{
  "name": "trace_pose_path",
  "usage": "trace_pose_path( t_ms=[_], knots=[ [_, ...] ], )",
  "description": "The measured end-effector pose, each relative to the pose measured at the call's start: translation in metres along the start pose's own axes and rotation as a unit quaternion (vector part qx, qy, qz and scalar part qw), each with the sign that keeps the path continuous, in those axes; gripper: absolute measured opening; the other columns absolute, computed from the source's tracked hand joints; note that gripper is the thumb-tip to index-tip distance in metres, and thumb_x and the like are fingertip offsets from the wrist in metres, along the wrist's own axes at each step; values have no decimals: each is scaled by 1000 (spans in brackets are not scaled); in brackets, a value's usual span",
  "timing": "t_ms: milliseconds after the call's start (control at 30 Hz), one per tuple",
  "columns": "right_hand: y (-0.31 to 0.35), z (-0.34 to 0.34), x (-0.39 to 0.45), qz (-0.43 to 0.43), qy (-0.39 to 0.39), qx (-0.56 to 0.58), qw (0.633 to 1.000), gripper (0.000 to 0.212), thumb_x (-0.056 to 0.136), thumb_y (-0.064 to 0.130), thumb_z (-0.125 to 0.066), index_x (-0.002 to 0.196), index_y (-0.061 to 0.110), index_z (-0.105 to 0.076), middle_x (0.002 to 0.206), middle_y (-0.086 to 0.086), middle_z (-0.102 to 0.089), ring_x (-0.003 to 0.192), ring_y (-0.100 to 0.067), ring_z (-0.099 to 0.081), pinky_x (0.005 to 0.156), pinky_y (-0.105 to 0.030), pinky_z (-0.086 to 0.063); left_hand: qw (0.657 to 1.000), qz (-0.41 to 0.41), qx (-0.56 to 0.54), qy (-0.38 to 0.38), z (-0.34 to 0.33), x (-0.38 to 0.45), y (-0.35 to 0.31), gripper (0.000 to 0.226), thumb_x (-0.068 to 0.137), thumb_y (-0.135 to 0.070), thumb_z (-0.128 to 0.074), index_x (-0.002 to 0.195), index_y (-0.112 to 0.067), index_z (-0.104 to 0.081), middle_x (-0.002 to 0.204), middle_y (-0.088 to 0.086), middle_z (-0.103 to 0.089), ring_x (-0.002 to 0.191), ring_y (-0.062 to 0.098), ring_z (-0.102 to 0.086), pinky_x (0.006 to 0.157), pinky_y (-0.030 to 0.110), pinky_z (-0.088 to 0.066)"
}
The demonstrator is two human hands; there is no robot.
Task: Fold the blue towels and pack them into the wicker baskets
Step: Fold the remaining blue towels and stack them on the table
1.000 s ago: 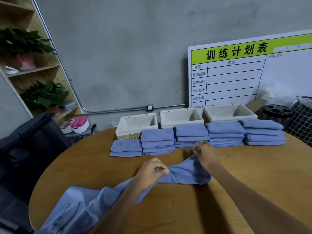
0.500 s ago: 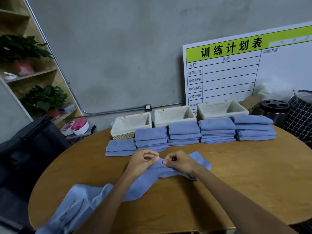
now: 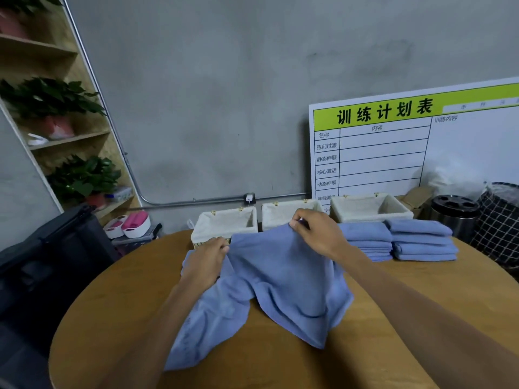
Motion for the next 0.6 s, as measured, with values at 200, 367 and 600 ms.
trace_pose_path(
  t_ms=[200,367,600],
  knots=[
    [23,24,10,29,-32,-71,997,25,95,45,-55,84,22,-59,86,9,-64,85,-16,-58,70,-31,-44,971,94,-173,-134,8,17,-36,23,108,-26,-33,94,-14,-45,76,3,-52,67,17,-48,60,35,-33],
    [22,80,22,23,-125,-99,987,29,96,47,-52,84,22,-59,82,9,-63,80,-18,-54,63,-31,-36,989,-77,31,-120,63,41,-48,27,105,-48,-40,97,-24,-50,72,-4,-54,75,31,-59,64,39,-42],
    [43,148,40,54,-191,-142,970,30,98,41,-54,78,18,-60,77,2,-64,78,-26,-55,63,-32,-33,988,-95,69,-96,113,59,-34,59,87,-76,-23,81,-23,-49,71,1,-59,78,33,-61,64,38,-41]
  ],
)
Point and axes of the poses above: each hand's wrist, its own x-axis towards the middle knuckle, its own z-axis out of the back of the hand, y = z × x, the point moved 2 cm from there along x, towards the middle knuckle
